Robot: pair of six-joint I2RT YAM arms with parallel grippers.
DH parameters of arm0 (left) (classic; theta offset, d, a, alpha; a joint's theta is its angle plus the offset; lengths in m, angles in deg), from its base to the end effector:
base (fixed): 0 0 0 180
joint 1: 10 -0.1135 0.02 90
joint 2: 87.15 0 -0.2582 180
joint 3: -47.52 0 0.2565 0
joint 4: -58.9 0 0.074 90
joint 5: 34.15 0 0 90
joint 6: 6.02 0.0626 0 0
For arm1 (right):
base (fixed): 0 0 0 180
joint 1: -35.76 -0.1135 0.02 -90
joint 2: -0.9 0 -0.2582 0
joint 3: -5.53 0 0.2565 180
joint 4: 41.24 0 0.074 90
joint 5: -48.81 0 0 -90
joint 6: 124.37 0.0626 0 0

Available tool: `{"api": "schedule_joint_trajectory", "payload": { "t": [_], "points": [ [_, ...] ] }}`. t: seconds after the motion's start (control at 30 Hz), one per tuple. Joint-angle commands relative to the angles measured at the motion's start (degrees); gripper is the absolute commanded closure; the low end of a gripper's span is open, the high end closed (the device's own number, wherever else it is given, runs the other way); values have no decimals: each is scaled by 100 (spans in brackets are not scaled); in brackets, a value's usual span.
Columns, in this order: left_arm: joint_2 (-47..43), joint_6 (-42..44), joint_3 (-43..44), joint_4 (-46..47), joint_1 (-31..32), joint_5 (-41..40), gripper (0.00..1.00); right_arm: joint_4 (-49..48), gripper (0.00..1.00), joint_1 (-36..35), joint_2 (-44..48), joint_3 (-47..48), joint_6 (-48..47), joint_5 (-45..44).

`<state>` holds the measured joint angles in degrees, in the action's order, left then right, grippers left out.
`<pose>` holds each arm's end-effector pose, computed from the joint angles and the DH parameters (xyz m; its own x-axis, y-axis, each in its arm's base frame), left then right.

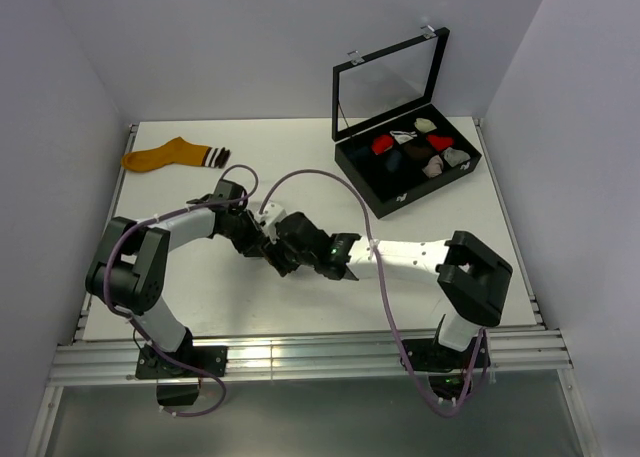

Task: Roll the socks
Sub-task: Roll the sock at the center of the board.

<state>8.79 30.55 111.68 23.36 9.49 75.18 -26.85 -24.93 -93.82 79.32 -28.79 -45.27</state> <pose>0.2911 -0.1250 0.1124 -0.8677 -0.4968 0.0156 -0.4393 0.7519 -0.4916 0.1959 0.3398 0.2003 -0.3635 -0.4493 -0.8161 -0.8098 0.5854 0.0384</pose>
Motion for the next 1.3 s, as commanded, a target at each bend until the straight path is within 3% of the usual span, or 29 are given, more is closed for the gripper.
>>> {"api": "schedule_joint_trajectory", "payload": {
  "t": [0.0,0.5,0.97,1.03,1.07,1.2,1.27],
  "points": [
    [346,263,-89,-320,-33,-501,99,-288,44,-197,41,-138,-312,-937],
    [338,298,43,-373,-32,-466,99,-201,44,-312,-758,20,-163,-1271],
    [346,447,78,-320,-24,-325,99,-534,44,-286,-1453,169,-286,-867],
    [338,509,78,-242,-24,-290,99,-605,51,-207,-1532,117,-260,-639],
    [338,552,87,-206,-32,-281,99,-587,61,-163,-1541,117,-234,-473],
    [408,772,271,-75,-6,-140,98,-377,84,117,-1331,47,-32,90],
    [443,904,507,-30,99,-158,98,-245,89,250,-1129,-76,144,520]
  ]
}}
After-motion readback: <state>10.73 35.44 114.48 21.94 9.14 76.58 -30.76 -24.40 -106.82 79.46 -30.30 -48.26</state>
